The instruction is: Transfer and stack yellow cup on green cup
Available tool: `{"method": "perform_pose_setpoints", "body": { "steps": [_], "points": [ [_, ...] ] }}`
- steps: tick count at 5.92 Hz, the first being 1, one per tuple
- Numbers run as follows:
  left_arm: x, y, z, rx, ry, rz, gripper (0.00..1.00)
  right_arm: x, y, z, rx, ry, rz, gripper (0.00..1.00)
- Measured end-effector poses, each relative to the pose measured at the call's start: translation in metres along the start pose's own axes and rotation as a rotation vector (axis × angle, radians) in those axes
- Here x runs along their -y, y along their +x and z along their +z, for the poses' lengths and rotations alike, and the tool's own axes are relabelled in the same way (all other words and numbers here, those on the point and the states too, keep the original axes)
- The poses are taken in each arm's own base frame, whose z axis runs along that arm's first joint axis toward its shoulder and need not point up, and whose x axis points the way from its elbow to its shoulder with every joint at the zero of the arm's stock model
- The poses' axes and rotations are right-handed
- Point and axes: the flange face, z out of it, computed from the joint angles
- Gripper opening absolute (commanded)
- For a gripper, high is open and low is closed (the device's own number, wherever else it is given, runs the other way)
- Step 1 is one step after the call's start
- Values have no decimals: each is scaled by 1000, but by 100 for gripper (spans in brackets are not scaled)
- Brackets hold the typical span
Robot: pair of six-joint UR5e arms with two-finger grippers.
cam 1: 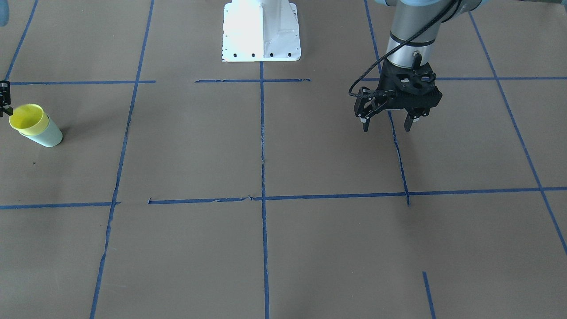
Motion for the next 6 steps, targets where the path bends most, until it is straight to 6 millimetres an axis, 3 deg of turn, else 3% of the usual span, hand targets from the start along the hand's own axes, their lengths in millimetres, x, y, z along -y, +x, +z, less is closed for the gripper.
{"method": "perform_pose_setpoints", "body": {
  "steps": [1,2,3,4,6],
  "points": [
    [-2,-1,0,-15,-25,21,100,-3,7,-2,-2,3,13,100],
    [-3,-14,3,-28,-68,76,100,-9,19,-6,-5,9,39,100],
    [2,-48,7,-29,-113,158,100,-20,37,-11,-12,14,52,100],
    [13,-109,7,-34,-161,249,100,-37,62,-17,-22,19,40,100],
    [24,-286,-5,-58,-245,349,100,-77,107,-30,-19,20,72,100]
  ]
}}
